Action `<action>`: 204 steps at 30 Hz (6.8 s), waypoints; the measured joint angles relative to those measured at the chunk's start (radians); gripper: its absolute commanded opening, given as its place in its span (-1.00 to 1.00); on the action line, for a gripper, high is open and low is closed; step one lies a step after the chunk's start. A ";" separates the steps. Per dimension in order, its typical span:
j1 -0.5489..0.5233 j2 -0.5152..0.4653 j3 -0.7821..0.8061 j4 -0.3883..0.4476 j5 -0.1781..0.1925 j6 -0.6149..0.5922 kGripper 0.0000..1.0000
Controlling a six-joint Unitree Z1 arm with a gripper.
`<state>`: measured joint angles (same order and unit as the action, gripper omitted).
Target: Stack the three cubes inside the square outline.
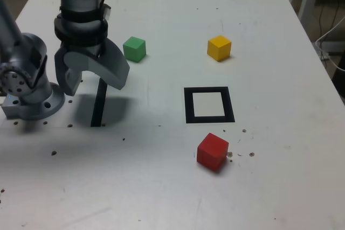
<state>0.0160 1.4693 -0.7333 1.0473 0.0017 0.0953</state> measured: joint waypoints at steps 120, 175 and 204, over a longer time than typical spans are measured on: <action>-0.492 0.742 -0.936 0.224 -0.029 0.020 0.02; -0.264 0.657 -0.955 0.314 -0.025 -0.077 -0.36; -0.101 0.676 -0.846 0.182 -0.052 -0.079 -0.36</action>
<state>-0.0849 2.1451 -1.5795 1.2293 -0.0505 0.0167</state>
